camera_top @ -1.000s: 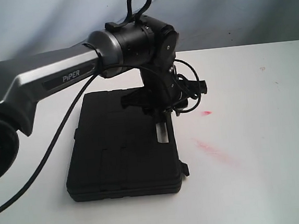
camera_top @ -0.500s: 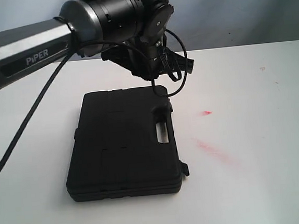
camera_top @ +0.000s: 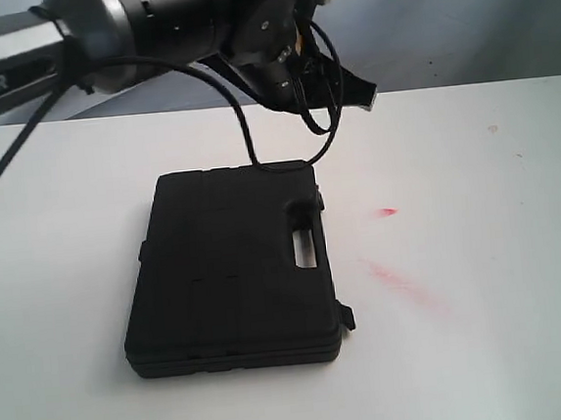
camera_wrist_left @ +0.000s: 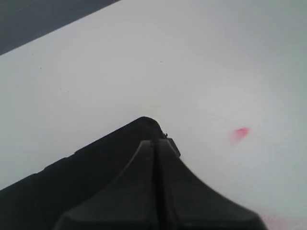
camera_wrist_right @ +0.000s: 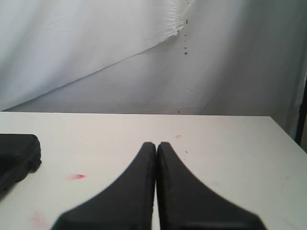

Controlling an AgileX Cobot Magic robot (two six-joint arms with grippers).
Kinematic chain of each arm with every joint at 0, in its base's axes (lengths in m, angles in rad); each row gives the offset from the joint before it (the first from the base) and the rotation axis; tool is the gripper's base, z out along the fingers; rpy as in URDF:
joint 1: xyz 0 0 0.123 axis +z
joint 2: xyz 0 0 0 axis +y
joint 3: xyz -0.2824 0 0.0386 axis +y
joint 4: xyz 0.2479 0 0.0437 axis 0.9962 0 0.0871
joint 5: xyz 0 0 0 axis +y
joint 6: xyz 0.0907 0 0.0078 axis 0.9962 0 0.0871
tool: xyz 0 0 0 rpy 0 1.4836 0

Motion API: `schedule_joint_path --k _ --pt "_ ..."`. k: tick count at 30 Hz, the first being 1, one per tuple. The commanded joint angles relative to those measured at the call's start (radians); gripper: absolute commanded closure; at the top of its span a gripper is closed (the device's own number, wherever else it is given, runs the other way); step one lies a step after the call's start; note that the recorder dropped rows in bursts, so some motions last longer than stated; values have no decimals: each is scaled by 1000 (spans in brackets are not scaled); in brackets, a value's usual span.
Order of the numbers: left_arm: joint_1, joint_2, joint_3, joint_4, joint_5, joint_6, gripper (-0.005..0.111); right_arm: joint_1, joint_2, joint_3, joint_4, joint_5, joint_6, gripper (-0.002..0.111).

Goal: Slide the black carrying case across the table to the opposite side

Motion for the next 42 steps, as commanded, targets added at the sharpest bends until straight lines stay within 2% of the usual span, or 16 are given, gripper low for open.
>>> schedule_joint_path --k 1,5,9,15,21,30,33,37,39,42 --pt "14 -153 145 -2 -187 8 107 -6 -6 3 3 -11 0 108" --pt "58 -321 330 19 -352 8 107 -6 -6 3 3 -11 0 108" --pt "107 -444 450 91 -357 -19 107 -6 -6 3 3 -11 0 108" --pt "208 -649 597 108 -362 -42 107 -6 -6 3 3 -11 0 108" --pt "333 -848 740 95 -462 -42 107 -6 -6 3 3 -11 0 108" --pt "521 -1102 947 101 -462 -36 107 -6 -6 3 3 -11 0 108" --pt "592 -1189 1023 32 -466 7 107 -6 -6 3 3 -11 0 108" --pt "695 -1312 1132 -122 -503 195 107 -6 -6 3 3 -11 0 108" --pt "731 -1374 1182 -177 -522 280 107 -6 -6 3 3 -11 0 108" --pt "763 -1453 1245 -188 -512 295 107 -6 -6 3 3 -11 0 108"
